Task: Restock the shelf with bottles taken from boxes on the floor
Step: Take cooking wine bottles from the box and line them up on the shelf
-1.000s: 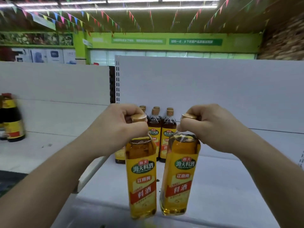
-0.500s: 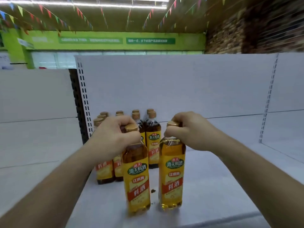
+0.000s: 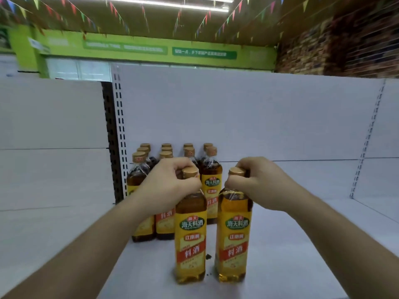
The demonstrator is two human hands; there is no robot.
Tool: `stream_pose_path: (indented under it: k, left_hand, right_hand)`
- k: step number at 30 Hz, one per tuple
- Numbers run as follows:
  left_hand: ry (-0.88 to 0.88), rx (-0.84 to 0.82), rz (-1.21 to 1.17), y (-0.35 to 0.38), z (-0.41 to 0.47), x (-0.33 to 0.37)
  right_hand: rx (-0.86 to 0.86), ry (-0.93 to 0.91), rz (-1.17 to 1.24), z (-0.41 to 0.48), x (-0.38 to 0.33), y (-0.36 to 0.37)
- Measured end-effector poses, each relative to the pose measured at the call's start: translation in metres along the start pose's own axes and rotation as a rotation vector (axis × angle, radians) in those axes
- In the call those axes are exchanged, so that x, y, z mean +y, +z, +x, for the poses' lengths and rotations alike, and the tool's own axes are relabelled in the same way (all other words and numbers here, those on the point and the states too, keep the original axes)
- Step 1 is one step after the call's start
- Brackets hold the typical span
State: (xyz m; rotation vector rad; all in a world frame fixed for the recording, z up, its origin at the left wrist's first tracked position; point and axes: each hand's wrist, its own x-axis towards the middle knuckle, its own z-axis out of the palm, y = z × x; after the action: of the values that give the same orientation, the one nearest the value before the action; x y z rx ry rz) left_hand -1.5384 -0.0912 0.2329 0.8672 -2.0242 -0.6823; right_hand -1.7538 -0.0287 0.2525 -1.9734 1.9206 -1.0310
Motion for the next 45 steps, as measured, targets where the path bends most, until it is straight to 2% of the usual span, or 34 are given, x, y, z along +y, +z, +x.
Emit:
stream_pose_path:
  k: [7, 11, 15, 20, 26, 33, 45]
  left_hand:
    - [-0.001, 0.077, -0.082, 0.011, -0.010, -0.008]
    - [-0.006, 0.214, -0.028, 0.016, -0.021, -0.013]
    - [-0.147, 0.313, 0.039, 0.021, -0.054, -0.025]
    - [-0.384, 0.149, 0.277, 0.042, -0.097, -0.035]
    - [-0.413, 0.032, 0.566, 0.064, -0.110, -0.049]
    - [-0.401, -0.007, 0.673, 0.072, -0.110, -0.057]
    - [-0.408, -0.036, 0.660, 0.081, -0.095, -0.073]
  right_hand:
    - [0.084, -0.040, 0.126, -0.011, 0.017, 0.015]
    - [0.150, -0.075, 0.183, -0.019, 0.025, 0.019]
    - [0.128, 0.001, 0.253, -0.035, 0.041, 0.020]
    - [0.005, 0.130, 0.272, -0.061, 0.068, 0.049]
    - [-0.039, 0.176, 0.303, -0.069, 0.085, 0.083]
    - [-0.008, 0.156, 0.344, -0.072, 0.091, 0.091]
    - [0.004, 0.131, 0.300, -0.051, 0.102, 0.104]
